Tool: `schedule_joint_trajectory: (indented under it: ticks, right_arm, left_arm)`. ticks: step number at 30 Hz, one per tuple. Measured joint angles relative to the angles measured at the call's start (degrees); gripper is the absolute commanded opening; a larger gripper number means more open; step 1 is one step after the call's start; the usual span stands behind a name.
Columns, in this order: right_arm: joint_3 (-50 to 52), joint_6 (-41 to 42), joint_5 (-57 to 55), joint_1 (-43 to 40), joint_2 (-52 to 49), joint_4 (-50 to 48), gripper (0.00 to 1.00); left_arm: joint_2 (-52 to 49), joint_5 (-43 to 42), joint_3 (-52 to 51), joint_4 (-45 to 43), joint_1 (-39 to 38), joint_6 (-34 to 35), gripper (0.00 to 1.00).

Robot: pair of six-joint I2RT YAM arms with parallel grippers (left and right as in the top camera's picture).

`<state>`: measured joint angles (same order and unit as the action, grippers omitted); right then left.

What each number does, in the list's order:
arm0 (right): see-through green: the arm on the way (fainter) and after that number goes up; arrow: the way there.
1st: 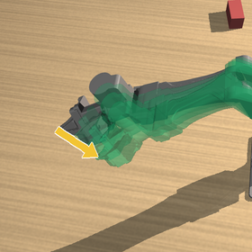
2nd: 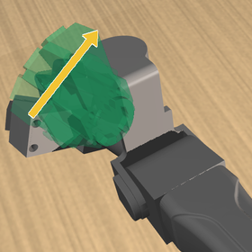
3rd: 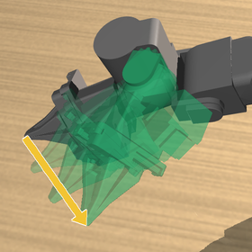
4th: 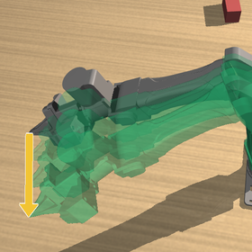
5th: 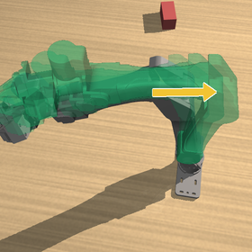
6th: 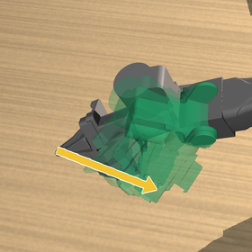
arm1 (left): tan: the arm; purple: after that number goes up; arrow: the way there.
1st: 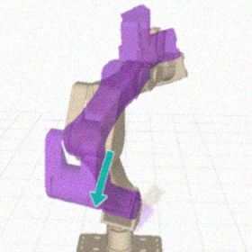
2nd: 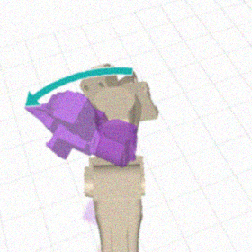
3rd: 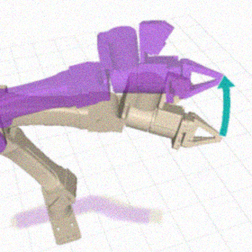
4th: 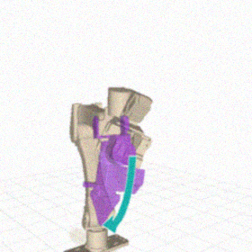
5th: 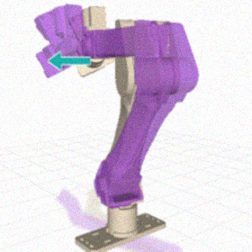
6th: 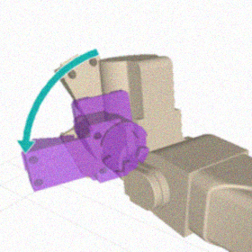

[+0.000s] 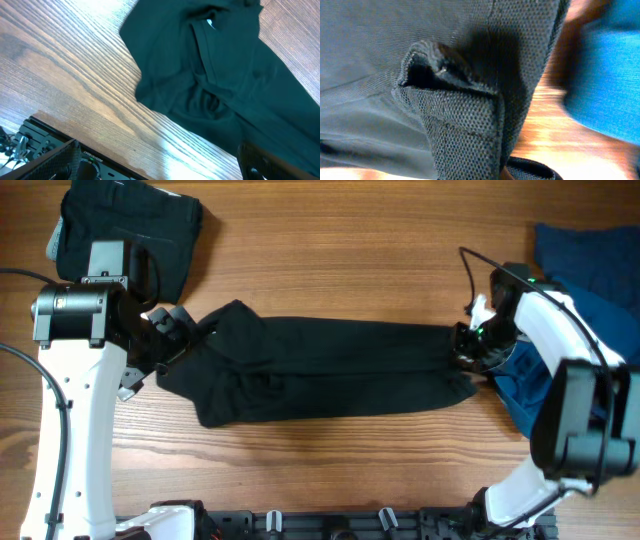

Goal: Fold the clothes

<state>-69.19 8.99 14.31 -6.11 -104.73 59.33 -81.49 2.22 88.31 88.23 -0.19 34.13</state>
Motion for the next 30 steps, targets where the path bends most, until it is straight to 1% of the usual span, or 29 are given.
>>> schedule_joint_trajectory:
  ticks: [9,11,15,23,27,30]
  right_arm:
    - [-0.4,4.5,-3.9,1.1,7.5,1.4,0.04]
    - [-0.4,4.9,-4.3,4.0,9.4,1.5,0.04]
    - [-0.7,6.5,-4.8,9.9,10.0,1.2,0.04]
    - [-0.7,13.9,-5.2,23.0,10.0,-3.2,0.04]
    - [-0.7,17.0,-5.4,29.0,10.0,-5.8,0.08]
    - [-0.7,19.5,-5.4,33.1,10.0,-7.6,0.09]
  left_arm:
    - [0.0,0.0,0.0,-0.1,0.0,0.0,1.00]
    - [0.0,0.0,0.0,-0.5,0.0,0.0,1.00]
    - [0.0,0.0,0.0,-0.7,0.0,0.0,1.00]
    - [0.0,0.0,0.0,-0.7,0.0,0.0,1.00]
    - [0.0,0.0,0.0,-0.7,0.0,0.0,1.00]
    - [0.0,0.0,0.0,-0.7,0.0,0.0,1.00]
